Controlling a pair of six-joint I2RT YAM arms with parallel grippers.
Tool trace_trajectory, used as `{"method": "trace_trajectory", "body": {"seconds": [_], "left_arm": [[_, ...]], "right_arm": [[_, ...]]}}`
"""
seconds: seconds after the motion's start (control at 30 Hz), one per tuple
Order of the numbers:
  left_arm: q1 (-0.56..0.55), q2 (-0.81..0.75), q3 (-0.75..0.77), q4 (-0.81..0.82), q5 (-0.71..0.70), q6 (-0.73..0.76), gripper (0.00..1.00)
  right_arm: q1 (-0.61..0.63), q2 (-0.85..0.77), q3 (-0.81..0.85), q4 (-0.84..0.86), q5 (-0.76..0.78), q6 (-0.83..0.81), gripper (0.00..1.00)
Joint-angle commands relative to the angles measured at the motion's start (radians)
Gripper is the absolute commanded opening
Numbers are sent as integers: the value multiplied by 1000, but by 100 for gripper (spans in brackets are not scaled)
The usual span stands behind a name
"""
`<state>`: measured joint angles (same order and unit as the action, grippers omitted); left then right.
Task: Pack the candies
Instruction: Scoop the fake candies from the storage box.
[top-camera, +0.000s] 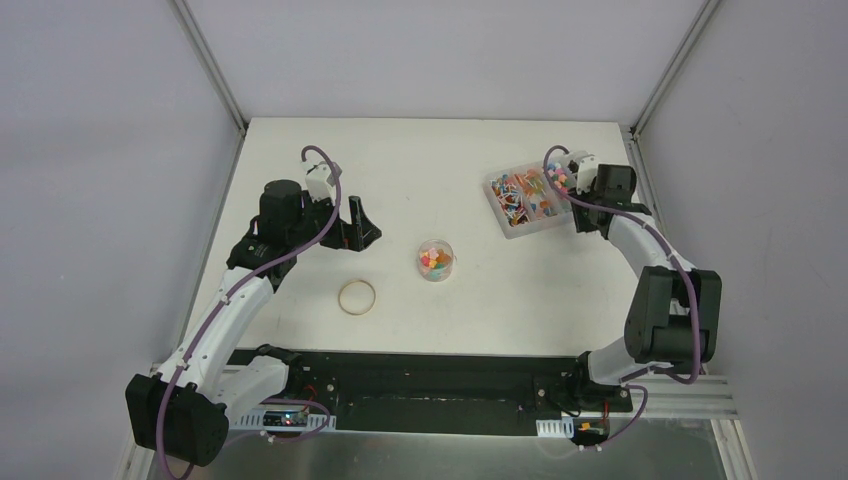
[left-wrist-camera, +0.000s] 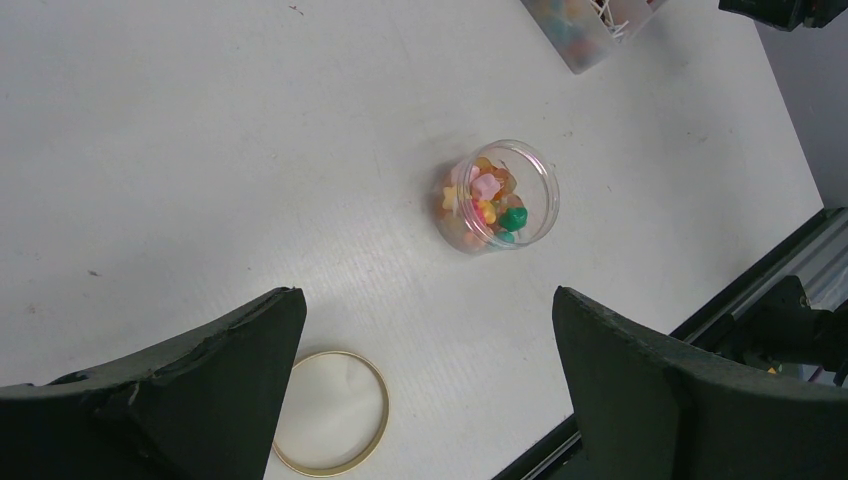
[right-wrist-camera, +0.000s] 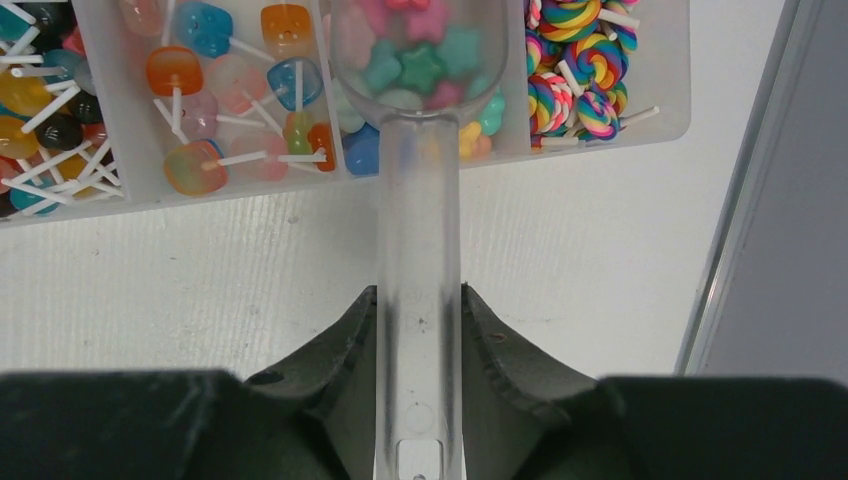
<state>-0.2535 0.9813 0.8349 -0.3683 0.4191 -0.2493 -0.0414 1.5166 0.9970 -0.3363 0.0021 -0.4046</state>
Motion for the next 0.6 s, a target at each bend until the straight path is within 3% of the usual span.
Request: {"method": "trace_trajectory", "body": {"seconds": [0.0,0.57], "left_arm": [[7,4,-7,32,-9,11,99],[7,17,-5,33,6,7,99]], "right_arm": [[-19,-81,-19,107,-57,27,0],[-41,-247,-167,193,-53,78,0]]}}
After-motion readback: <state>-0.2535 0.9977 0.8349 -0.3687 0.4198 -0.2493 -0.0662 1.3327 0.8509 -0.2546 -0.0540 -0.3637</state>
